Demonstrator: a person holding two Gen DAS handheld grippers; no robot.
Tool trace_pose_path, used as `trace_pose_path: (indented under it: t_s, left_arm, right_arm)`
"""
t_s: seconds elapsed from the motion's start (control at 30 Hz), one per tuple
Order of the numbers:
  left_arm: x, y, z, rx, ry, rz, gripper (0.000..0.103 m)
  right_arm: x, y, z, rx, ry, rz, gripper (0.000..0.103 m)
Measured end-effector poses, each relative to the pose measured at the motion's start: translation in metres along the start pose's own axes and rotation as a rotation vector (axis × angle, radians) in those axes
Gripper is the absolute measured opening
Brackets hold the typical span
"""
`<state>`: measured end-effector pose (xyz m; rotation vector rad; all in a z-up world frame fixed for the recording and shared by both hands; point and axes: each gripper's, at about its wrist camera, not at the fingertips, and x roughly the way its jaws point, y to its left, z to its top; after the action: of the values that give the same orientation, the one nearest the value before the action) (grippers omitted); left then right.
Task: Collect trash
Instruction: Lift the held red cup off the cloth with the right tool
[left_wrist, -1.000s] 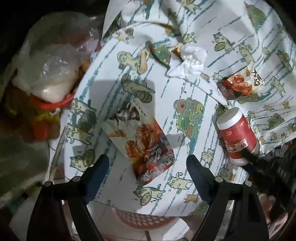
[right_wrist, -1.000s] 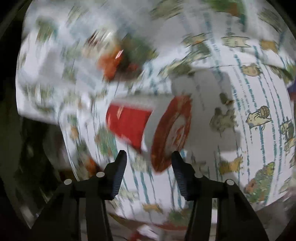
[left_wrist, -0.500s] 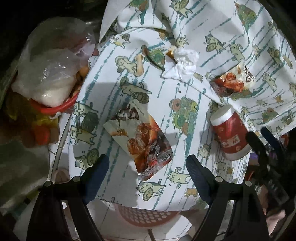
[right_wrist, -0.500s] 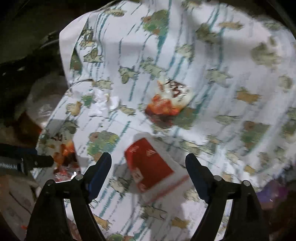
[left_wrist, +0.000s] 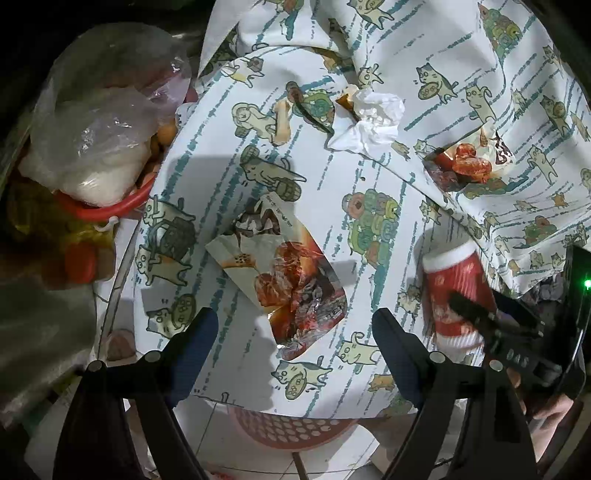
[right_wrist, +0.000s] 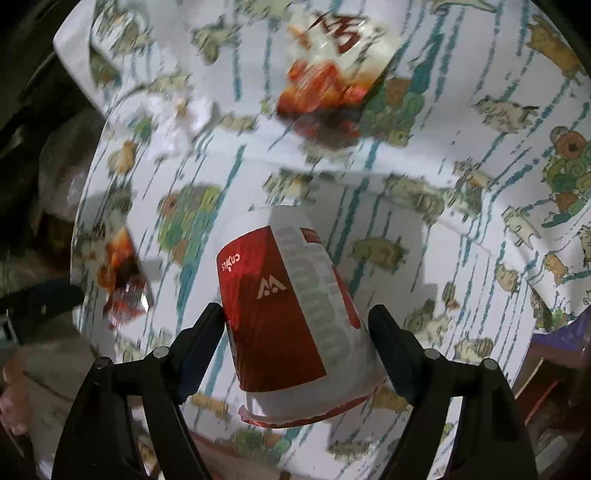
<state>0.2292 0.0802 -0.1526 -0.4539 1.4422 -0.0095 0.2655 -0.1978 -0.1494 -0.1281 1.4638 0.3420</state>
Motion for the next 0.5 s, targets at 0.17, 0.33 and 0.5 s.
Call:
trace_pose_path:
  t_s: [0.17, 0.33, 0.5]
  left_arm:
    - [0.006, -0.004, -0.001, 0.005, 0.018, 0.006, 0.087]
    - [0.014, -0.003, 0.001, -0.021, 0.034, 0.011, 0.087]
    - [0.016, -0.006, 0.002, -0.019, 0.023, 0.015, 0.087]
  right_arm:
    - [-0.002, 0.013, -0.011, -0.064, 0.02, -0.012, 0.083]
    - [-0.001, 0.026, -0.011, -0.133, -0.029, -0.087, 0.086]
    - [0.011, 0.039, -0.009, -0.194, 0.003, -0.154, 0.085]
